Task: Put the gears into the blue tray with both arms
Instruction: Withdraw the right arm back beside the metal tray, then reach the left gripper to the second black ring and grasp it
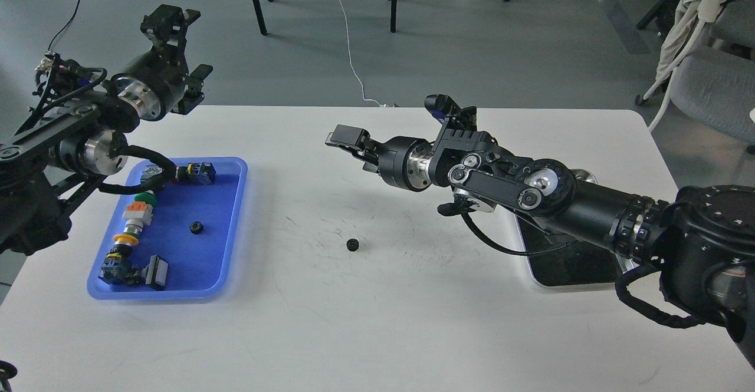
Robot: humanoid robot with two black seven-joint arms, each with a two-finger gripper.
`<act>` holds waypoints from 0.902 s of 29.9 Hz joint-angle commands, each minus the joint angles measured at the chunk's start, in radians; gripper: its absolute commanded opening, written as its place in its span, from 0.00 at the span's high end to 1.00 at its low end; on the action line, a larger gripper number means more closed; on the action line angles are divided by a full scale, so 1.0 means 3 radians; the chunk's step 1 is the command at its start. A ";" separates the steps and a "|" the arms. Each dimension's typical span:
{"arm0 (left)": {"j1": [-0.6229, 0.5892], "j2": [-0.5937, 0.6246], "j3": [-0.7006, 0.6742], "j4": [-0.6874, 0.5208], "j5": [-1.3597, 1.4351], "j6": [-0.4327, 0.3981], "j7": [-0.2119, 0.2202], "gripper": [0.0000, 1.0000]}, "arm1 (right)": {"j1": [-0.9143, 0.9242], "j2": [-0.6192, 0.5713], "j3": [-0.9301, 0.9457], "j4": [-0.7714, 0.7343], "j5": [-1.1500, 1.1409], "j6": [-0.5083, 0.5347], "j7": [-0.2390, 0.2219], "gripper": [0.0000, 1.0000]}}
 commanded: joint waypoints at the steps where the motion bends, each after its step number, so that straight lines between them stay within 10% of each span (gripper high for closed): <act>1: -0.0007 0.0060 -0.0003 -0.0019 -0.0004 0.0000 0.0007 0.02 | -0.0157 -0.0492 0.0691 0.0001 0.0110 0.0038 -0.0001 0.01; 10: -0.0012 0.0290 0.0043 -0.0698 0.0006 -0.0067 0.0018 0.02 | -0.1042 -0.1536 0.2021 0.0031 0.1843 0.0529 0.0009 0.01; 17: 0.0065 0.0816 0.0299 -0.1792 0.1415 -0.0716 0.0038 0.02 | -0.1998 -0.1680 0.2701 0.0042 0.2448 0.1009 0.0009 0.01; 27: 0.0744 0.0102 0.0442 -0.1866 0.4881 -0.0001 0.0033 0.02 | -0.2229 -0.1537 0.2738 0.0077 0.2443 0.1127 0.0060 0.01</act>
